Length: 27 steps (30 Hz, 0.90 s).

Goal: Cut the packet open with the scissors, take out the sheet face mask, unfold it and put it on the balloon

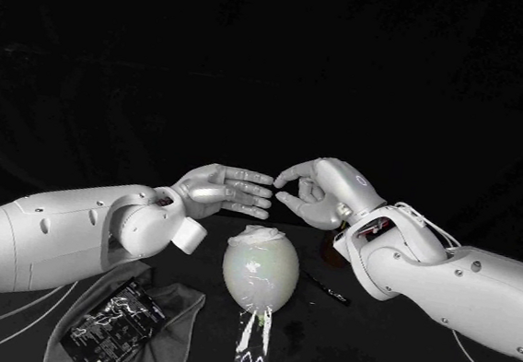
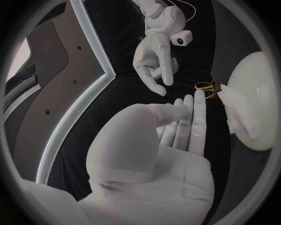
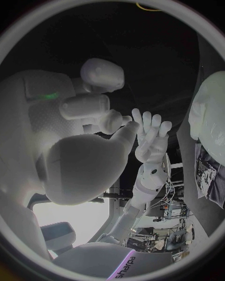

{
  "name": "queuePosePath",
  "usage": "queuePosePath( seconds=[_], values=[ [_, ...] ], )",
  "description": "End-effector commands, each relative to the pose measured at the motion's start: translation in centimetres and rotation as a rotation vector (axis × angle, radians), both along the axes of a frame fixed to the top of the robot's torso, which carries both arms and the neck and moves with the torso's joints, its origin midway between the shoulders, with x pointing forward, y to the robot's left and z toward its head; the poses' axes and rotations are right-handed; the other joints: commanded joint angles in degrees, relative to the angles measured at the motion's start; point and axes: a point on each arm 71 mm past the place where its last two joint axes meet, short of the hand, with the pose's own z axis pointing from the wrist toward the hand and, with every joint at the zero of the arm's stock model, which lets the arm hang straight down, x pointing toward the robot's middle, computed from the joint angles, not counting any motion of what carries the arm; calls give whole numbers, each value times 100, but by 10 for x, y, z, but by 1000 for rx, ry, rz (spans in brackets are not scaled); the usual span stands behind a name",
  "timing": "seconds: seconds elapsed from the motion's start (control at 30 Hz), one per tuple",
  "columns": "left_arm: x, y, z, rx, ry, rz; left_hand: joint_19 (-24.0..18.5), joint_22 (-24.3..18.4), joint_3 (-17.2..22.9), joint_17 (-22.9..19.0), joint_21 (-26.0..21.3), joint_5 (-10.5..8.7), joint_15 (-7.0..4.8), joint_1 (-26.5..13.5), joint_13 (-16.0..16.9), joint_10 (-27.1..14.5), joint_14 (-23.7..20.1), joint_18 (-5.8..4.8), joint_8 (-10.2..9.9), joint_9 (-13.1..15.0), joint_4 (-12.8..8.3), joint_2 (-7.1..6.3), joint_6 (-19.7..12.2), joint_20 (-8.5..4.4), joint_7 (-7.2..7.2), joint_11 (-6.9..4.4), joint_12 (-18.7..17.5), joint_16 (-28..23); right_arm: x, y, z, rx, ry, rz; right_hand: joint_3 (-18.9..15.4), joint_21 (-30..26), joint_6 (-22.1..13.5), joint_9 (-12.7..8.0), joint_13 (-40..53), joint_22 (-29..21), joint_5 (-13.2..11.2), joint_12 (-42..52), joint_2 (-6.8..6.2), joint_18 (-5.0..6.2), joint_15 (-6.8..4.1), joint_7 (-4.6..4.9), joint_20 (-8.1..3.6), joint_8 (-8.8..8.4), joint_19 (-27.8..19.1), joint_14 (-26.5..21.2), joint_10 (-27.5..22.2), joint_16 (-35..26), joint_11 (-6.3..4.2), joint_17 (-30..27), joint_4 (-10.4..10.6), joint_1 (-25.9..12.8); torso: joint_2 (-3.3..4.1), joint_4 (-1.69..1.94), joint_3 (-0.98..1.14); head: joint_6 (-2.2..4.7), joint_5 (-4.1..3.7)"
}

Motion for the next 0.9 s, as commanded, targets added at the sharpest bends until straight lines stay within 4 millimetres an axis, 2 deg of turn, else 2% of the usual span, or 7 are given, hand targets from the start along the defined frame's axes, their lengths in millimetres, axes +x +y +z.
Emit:
queuePosePath(
  seconds=[0.03,0.33,0.47,0.57,0.67,0.77,0.9],
  values=[
    [2,2,-2,33,23,62,89,-39,137,8,16,20,-26,-7,2,84,90,90,46,20,42,-50,91,-30,410,-20,28,29,-2,1,-4,-25,17,1,41,40,47,-7,7,769,0,31,-39,-113,-21,7,-9,38,44,320,47,42,-13,533,-5,2,2,-1,2,-37,21],
    [5,10,-4,75,22,128,164,-75,203,11,7,19,-54,-25,0,155,158,89,82,27,77,-87,131,-63,389,-44,32,45,-3,-10,-8,-16,43,-24,54,37,65,-9,11,778,-22,40,-48,-111,-23,4,-11,47,38,319,44,45,-14,533,-8,-22,-4,-8,-1,-112,30],
    [7,15,-3,82,9,152,165,-100,166,-5,-6,21,-47,-88,-10,132,123,76,79,19,80,-210,106,-77,382,-42,-5,7,-4,-15,-9,-9,55,-34,55,42,58,-14,15,783,-33,46,-59,-112,-22,6,-11,43,39,316,42,43,-13,530,-6,-40,-2,-6,1,-135,30],
    [7,18,-3,81,-1,161,156,-93,-1,-12,24,21,-59,-173,-10,146,136,59,93,17,100,-314,115,-117,382,-45,-18,-4,-4,-17,-10,-5,68,-37,54,59,56,-15,26,789,-36,61,-64,-115,-22,7,-11,42,46,318,48,47,-12,535,-5,-48,-1,-4,0,-142,23],
    [7,22,-1,70,-19,168,-20,-70,-493,-23,49,11,-47,-420,-9,198,148,-10,119,18,187,-499,148,-177,377,-43,-19,-20,-4,-17,-12,-2,92,-35,52,86,50,-20,54,801,-41,105,-74,-121,-21,10,-11,38,56,324,66,62,-10,555,-1,-68,-4,0,-3,-162,25],
    [7,28,0,65,-48,178,-195,-28,-907,-35,103,22,-45,-564,-16,252,142,-89,150,19,316,-473,197,-229,368,-50,-28,-43,-4,-15,-16,-11,140,-30,37,120,4,-38,204,819,-46,325,-108,-127,-14,24,-8,11,69,334,160,84,1,582,11,-122,-6,4,-3,-185,36],
    [7,35,3,74,-91,194,-394,-19,-1305,-44,96,13,-2,-844,-18,283,115,-189,218,38,518,-517,311,-187,348,-54,-45,-68,-2,-9,-21,-36,191,-20,0,131,-66,-65,284,834,-93,438,-141,-131,7,52,3,-34,69,344,194,112,26,616,51,-218,-7,2,-3,-206,50]
  ],
)
